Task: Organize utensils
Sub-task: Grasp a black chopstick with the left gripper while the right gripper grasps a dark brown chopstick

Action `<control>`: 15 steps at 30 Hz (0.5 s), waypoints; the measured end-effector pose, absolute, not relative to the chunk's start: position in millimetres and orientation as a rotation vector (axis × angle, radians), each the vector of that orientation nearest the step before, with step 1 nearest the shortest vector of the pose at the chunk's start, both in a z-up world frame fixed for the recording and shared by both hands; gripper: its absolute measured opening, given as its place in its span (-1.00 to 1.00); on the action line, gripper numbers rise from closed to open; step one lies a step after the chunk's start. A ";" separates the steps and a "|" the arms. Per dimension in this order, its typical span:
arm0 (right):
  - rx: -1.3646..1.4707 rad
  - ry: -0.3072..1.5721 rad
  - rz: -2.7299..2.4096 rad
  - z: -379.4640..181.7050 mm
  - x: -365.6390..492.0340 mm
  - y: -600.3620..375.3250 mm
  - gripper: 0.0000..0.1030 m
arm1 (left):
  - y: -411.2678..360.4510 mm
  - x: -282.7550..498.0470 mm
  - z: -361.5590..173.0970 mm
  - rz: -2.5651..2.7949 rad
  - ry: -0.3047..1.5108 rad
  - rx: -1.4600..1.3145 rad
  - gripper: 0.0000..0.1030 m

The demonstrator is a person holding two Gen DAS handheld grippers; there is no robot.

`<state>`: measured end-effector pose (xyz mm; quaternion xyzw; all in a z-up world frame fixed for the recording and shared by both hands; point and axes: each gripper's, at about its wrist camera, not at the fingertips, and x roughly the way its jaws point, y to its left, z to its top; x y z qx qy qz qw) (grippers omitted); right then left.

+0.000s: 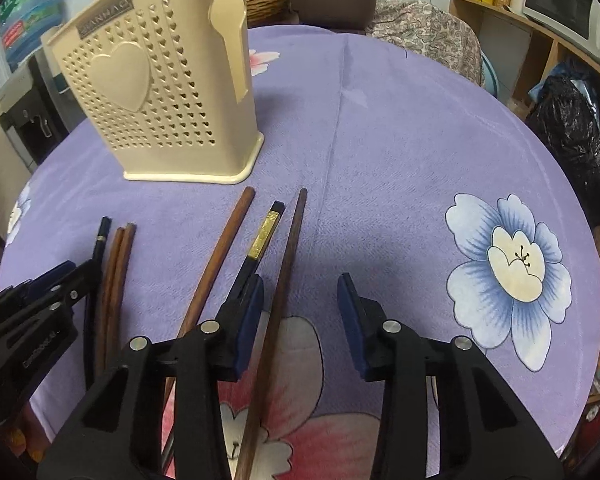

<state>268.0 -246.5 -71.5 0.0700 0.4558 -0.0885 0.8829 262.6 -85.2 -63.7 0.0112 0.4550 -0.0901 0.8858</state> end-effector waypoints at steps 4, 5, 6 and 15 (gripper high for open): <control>0.139 0.946 -0.211 -71.5 281.7 -246.2 -0.35 | -90.2 269.2 -63.3 -0.175 0.949 0.036 -0.55; 0.138 0.944 -0.215 -71.4 284.2 -245.8 -0.36 | -90.9 270.8 -63.3 -0.173 0.950 0.038 -0.56; 0.135 0.942 -0.216 -71.4 287.3 -245.2 -0.41 | -91.2 271.9 -63.3 -0.170 0.950 0.042 -0.59; 0.127 0.930 -0.189 -71.5 294.8 -248.2 -0.84 | -85.3 280.3 -63.5 -0.165 0.943 0.024 -0.80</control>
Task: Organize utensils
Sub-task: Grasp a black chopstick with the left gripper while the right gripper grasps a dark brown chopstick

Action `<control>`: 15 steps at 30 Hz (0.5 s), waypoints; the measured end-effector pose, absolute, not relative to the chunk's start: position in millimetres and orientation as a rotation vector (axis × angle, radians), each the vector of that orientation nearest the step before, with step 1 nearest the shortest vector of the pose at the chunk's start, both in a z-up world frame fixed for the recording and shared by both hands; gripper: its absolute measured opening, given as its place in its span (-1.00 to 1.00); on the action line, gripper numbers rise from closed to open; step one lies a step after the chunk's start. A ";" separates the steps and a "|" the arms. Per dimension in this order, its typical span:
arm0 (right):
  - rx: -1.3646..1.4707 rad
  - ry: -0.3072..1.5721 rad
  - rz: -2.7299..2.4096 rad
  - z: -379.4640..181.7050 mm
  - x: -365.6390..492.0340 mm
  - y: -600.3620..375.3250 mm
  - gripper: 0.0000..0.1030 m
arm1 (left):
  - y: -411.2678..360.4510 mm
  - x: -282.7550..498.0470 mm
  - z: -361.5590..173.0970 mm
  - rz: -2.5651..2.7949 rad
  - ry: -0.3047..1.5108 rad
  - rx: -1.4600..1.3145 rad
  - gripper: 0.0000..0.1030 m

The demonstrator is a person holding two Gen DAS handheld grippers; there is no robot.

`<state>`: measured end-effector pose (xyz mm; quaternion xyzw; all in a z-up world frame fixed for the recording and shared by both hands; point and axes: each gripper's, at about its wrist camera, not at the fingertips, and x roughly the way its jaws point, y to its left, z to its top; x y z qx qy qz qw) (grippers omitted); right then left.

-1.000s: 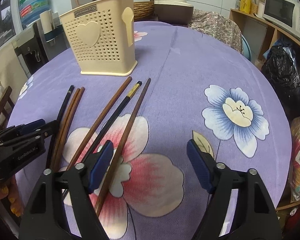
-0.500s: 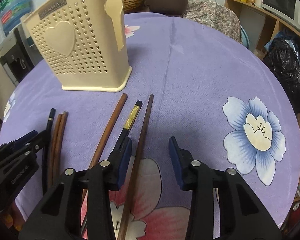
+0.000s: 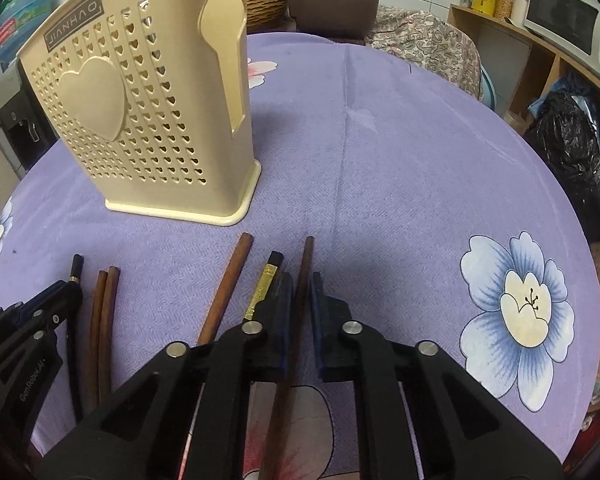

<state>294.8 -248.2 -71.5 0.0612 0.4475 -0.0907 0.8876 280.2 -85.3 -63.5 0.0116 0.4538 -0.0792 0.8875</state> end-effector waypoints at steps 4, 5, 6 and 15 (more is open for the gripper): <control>0.132 0.929 -0.172 -71.0 296.1 -251.2 -0.84 | -89.9 279.6 -64.5 -0.155 0.929 0.047 -0.82; 0.139 0.927 -0.164 -71.1 295.7 -252.3 -0.85 | -88.9 280.6 -64.6 -0.155 0.927 0.039 -0.82; 0.149 0.923 -0.152 -71.2 295.5 -254.5 -0.86 | -87.8 281.3 -64.7 -0.158 0.927 0.030 -0.83; 0.195 0.857 -0.091 -50.7 284.6 -266.4 -0.88 | -75.7 280.5 -56.1 -0.169 0.903 -0.022 -0.83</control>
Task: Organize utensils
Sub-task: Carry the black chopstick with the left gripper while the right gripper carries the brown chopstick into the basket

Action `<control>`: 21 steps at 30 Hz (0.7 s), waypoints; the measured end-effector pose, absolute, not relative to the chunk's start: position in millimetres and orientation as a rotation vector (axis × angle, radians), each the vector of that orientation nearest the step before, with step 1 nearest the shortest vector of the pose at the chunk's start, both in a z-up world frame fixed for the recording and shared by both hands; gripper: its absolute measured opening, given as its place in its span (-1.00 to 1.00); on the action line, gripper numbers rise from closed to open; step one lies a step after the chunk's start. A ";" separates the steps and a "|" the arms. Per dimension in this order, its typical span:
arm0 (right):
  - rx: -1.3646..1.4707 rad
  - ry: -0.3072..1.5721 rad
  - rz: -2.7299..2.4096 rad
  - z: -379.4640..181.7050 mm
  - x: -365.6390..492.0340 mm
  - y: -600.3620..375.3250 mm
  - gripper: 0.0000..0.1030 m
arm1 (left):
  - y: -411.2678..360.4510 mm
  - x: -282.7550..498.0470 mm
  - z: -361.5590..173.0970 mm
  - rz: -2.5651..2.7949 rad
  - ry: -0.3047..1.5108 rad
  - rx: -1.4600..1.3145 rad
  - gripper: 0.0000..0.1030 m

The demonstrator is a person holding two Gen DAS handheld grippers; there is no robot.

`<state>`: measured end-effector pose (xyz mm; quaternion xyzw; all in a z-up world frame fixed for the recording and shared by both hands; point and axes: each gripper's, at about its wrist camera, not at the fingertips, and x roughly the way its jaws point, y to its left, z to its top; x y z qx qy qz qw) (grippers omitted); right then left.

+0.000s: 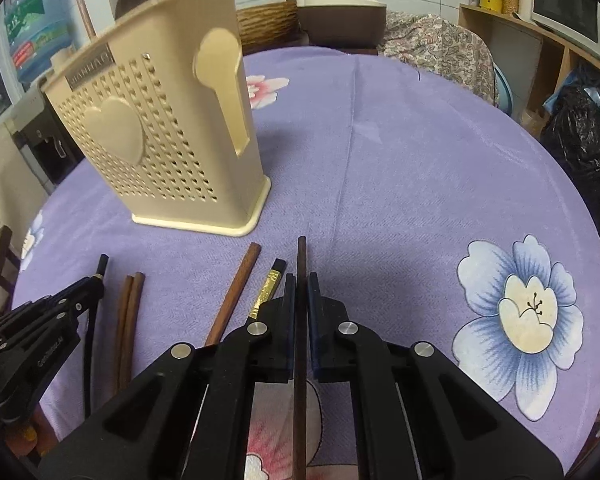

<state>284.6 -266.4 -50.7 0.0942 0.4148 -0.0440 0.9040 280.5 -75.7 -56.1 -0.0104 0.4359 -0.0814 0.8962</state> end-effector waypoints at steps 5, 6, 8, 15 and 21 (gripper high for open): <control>0.210 0.779 -0.048 -22.1 268.9 -270.2 -0.88 | -66.6 270.0 -30.8 -0.187 0.836 -0.051 -0.83; 0.208 0.764 -0.038 -16.1 264.7 -270.6 -0.88 | -64.1 267.0 -23.3 -0.193 0.817 -0.061 -0.83; 0.202 0.728 -0.022 -2.0 256.4 -272.1 -0.88 | -57.9 260.6 -6.5 -0.206 0.779 -0.079 -0.83; 0.190 0.578 0.032 62.3 223.7 -283.9 -0.88 | -37.8 238.5 52.8 -0.221 0.625 -0.112 -0.84; 0.170 0.541 0.057 82.4 210.9 -281.6 -0.88 | -32.5 230.7 73.3 -0.211 0.566 -0.111 -0.84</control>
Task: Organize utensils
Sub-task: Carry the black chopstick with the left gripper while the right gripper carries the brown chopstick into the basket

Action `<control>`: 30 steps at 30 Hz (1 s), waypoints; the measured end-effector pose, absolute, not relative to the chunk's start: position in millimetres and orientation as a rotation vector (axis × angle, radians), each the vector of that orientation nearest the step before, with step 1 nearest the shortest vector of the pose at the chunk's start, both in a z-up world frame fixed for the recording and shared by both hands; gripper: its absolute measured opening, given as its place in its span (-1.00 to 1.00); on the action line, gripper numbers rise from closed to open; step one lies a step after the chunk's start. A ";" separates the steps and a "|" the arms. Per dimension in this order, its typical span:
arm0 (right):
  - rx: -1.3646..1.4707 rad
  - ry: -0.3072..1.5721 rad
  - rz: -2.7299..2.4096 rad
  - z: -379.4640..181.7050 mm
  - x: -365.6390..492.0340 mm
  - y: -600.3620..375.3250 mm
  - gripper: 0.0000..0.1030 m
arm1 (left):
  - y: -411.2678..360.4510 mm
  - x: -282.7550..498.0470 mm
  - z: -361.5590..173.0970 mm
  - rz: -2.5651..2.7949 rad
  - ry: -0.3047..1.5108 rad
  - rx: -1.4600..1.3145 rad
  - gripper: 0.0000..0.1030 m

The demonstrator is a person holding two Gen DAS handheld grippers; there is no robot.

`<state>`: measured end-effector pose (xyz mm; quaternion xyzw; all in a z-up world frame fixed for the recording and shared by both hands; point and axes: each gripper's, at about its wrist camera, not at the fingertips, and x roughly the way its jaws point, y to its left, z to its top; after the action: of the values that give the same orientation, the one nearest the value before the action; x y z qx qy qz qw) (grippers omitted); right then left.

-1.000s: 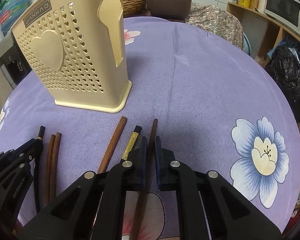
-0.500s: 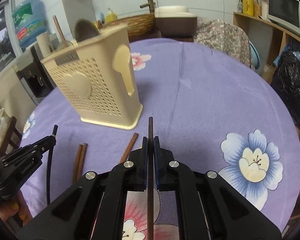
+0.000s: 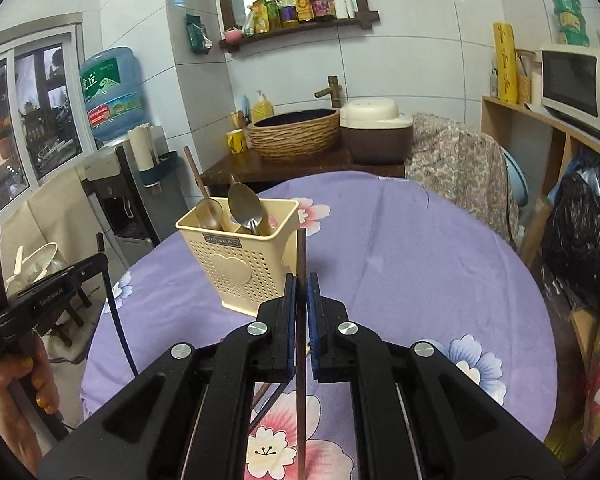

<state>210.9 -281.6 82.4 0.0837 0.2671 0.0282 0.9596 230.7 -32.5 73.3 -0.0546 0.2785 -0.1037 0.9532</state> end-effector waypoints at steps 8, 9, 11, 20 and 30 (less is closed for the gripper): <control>0.163 0.525 0.066 88.3 202.2 -278.1 -0.88 | -27.5 226.9 77.0 -0.203 0.557 -0.117 -0.84; 0.163 0.524 0.067 89.1 201.7 -277.5 -0.88 | -25.7 224.8 77.9 -0.203 0.555 -0.120 -0.84; 0.163 0.517 0.067 91.0 199.9 -278.3 -0.88 | -23.3 223.3 80.0 -0.204 0.549 -0.126 -0.84; 0.154 0.497 0.075 97.1 196.1 -277.3 -0.88 | -19.4 221.8 86.4 -0.206 0.531 -0.130 -0.84; 0.145 0.492 0.082 103.3 198.9 -276.3 -0.88 | -16.2 224.8 93.5 -0.209 0.522 -0.145 -0.84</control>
<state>198.9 -276.3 103.3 0.0719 0.2431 0.0403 0.9665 224.8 -16.2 93.5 -0.0714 0.2574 -0.1032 0.9581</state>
